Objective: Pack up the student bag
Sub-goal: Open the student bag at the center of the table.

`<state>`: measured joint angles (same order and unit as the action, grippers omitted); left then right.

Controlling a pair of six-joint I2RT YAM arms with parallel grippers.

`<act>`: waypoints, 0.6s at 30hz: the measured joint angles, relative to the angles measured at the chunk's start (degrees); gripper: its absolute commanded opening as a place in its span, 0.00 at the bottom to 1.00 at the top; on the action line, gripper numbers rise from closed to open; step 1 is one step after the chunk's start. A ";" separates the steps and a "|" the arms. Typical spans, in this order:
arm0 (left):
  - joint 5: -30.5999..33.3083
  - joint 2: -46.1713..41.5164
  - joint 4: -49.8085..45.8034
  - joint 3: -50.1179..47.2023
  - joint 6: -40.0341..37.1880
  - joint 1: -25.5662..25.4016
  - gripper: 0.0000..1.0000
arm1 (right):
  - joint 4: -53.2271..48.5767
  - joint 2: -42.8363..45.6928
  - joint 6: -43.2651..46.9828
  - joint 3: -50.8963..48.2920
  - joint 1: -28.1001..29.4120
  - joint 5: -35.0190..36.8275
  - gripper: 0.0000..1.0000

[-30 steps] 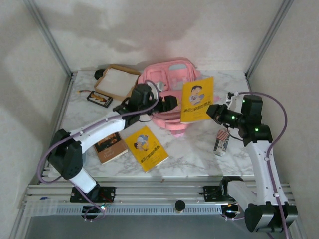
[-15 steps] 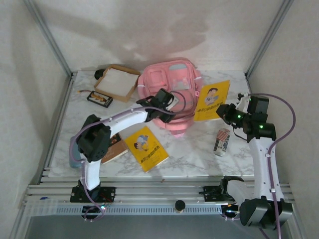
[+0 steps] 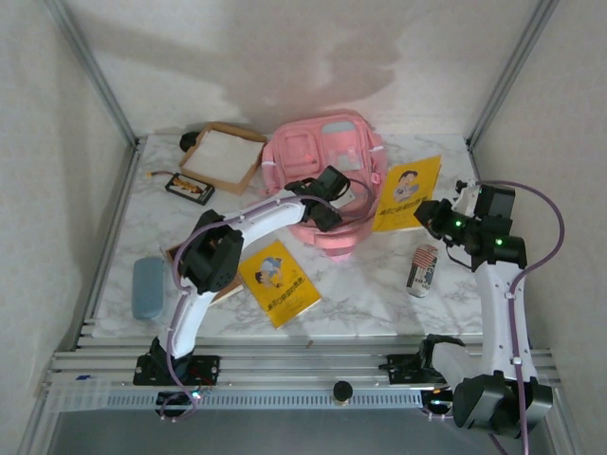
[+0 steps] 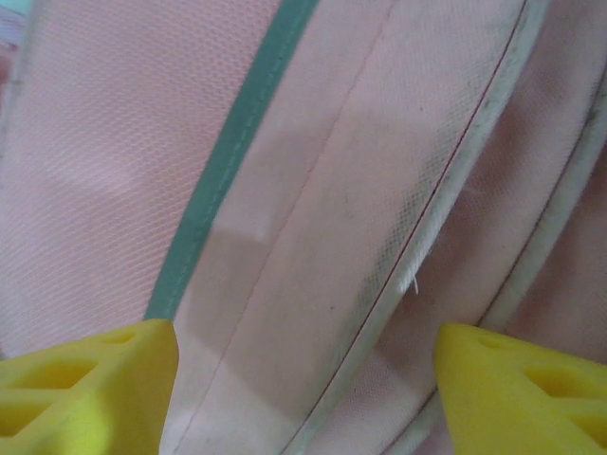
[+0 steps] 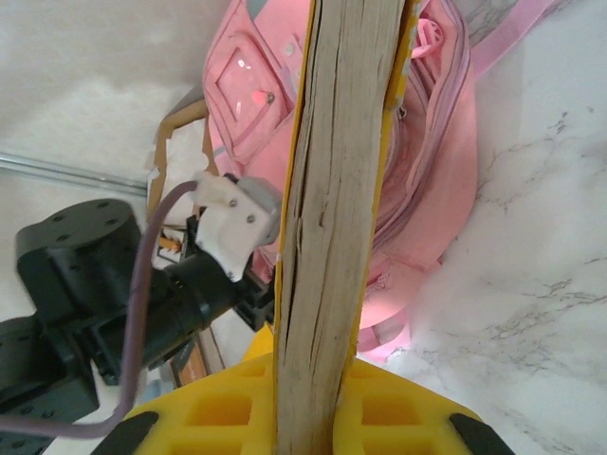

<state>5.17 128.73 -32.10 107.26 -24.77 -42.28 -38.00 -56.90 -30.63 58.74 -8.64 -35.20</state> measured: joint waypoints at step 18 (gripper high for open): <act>-0.44 6.03 -4.28 8.57 -3.32 0.35 0.26 | 0.15 0.02 -0.20 -1.01 0.00 -0.57 0.00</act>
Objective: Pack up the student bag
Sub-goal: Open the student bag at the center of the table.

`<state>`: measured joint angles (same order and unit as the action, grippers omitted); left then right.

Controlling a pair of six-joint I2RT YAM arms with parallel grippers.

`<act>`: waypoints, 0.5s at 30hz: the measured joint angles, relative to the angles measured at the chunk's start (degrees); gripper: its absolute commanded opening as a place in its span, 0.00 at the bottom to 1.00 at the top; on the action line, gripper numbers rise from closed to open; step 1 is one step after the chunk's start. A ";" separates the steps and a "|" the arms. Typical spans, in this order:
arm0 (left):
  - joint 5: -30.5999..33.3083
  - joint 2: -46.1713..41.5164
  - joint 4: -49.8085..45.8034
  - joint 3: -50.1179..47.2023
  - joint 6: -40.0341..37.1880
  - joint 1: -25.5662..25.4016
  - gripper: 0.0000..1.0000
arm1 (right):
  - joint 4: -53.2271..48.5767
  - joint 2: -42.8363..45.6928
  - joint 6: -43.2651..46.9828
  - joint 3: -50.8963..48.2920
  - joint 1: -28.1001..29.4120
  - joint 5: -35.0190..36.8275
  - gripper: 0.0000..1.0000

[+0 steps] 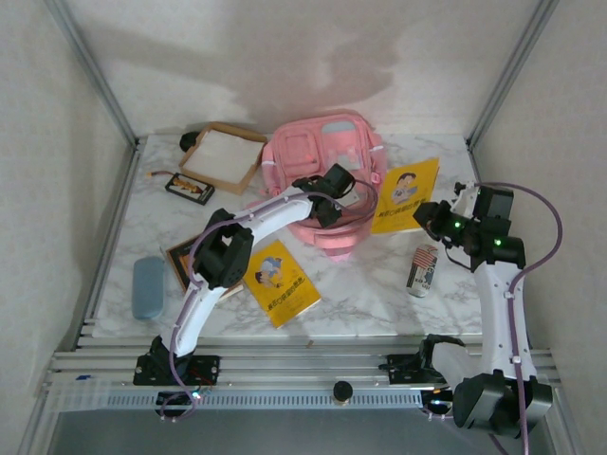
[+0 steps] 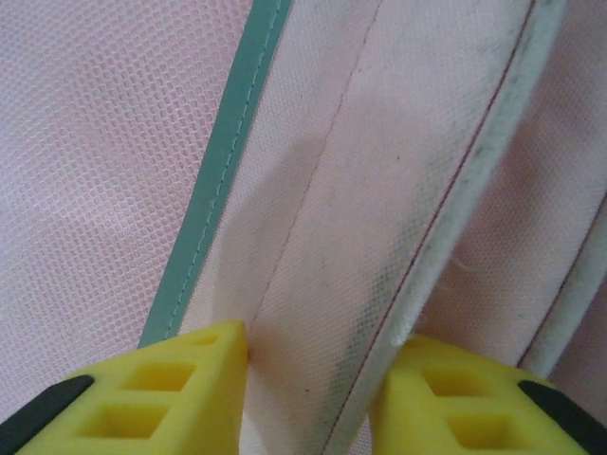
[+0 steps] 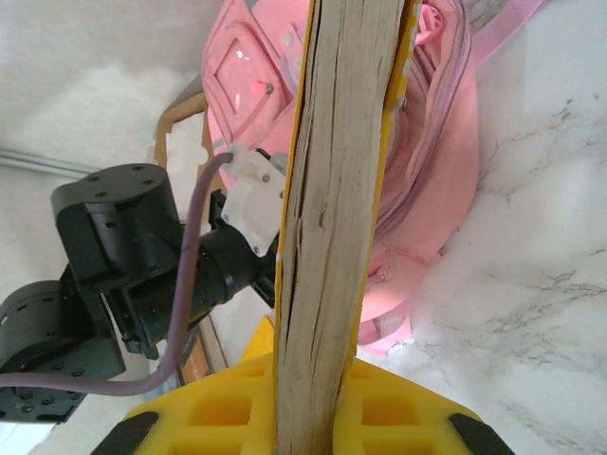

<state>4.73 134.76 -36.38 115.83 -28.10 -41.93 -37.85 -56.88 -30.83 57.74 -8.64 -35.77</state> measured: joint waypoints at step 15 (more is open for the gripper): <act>-0.59 -1.20 -2.27 3.74 0.96 0.17 0.00 | -2.36 0.04 2.16 0.00 -0.02 3.06 0.00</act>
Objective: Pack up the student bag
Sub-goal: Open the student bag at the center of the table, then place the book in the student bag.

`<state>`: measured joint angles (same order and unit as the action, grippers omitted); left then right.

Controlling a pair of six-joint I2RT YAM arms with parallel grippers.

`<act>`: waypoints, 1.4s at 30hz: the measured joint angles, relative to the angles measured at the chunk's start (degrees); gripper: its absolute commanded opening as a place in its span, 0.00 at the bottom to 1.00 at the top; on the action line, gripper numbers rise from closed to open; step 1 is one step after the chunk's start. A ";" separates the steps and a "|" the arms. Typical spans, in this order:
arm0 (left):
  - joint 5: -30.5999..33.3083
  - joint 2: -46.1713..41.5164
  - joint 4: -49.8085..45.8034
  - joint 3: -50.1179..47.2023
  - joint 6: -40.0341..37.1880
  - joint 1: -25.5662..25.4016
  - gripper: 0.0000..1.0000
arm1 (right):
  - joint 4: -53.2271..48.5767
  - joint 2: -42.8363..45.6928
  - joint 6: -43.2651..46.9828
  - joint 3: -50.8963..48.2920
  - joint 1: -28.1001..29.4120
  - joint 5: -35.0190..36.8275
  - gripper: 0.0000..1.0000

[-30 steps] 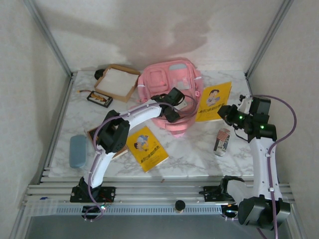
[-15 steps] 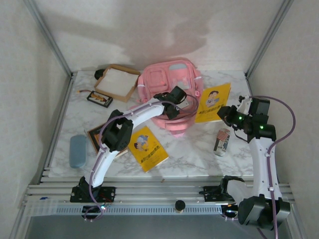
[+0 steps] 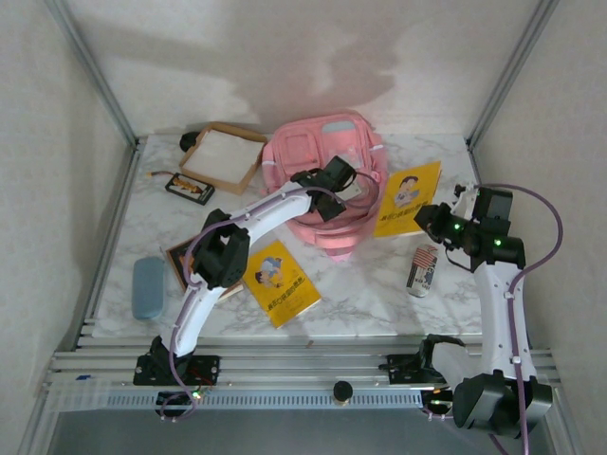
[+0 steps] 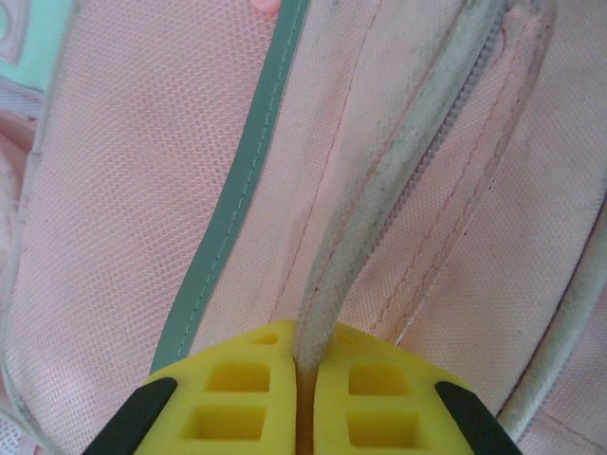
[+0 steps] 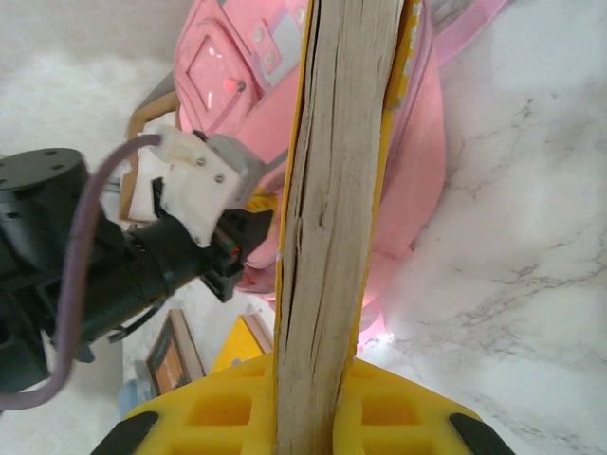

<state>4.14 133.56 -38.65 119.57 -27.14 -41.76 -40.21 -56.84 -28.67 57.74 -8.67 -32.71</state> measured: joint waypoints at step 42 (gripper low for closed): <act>2.03 -16.98 0.39 0.68 14.38 0.35 0.00 | 62.29 -48.06 -20.70 -1.55 23.54 -2.36 0.19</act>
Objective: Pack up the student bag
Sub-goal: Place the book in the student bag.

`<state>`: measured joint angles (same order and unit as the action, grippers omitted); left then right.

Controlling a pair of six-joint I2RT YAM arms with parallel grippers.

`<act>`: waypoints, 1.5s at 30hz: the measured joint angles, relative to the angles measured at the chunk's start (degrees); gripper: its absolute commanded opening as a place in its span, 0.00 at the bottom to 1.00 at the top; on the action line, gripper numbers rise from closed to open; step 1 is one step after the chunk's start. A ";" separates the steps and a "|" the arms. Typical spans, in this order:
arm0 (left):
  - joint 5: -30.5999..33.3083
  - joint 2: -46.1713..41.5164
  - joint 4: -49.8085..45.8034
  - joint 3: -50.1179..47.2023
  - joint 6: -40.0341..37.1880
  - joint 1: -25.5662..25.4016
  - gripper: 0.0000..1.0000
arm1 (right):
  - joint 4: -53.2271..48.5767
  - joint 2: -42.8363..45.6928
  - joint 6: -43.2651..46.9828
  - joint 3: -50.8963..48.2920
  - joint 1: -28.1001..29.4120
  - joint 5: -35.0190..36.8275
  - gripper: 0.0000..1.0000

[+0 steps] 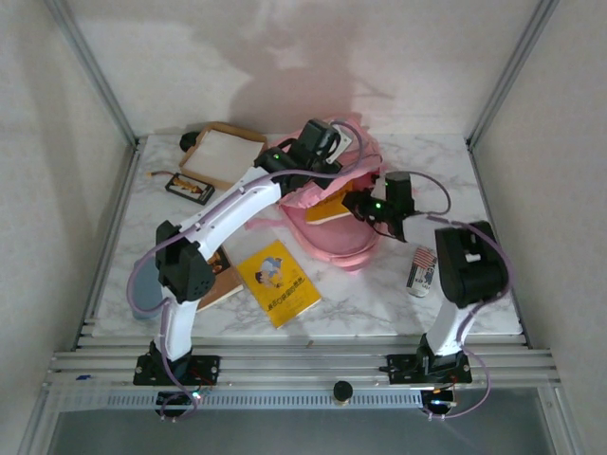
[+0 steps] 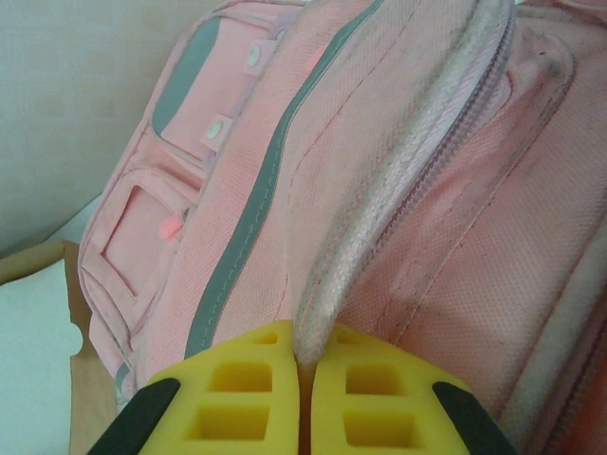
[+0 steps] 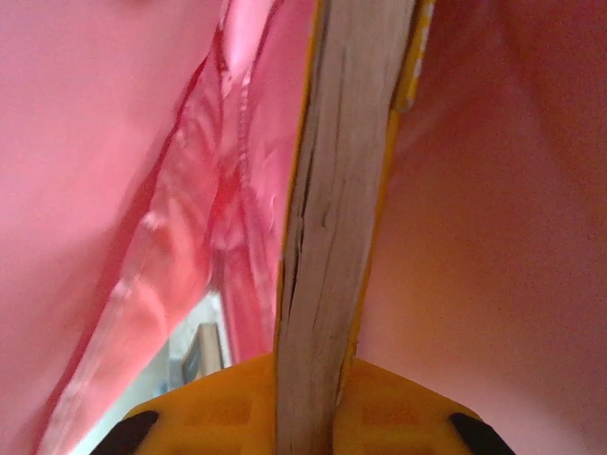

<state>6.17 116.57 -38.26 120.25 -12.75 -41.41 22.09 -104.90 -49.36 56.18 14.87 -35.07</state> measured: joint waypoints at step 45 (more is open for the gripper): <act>-2.75 -0.94 0.52 -1.14 0.33 0.63 0.00 | 1.29 -7.26 -2.40 7.52 6.32 29.16 0.63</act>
<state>3.42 115.63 -37.74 119.11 -12.43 -40.77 23.38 -112.16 -51.77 63.70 21.19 -5.91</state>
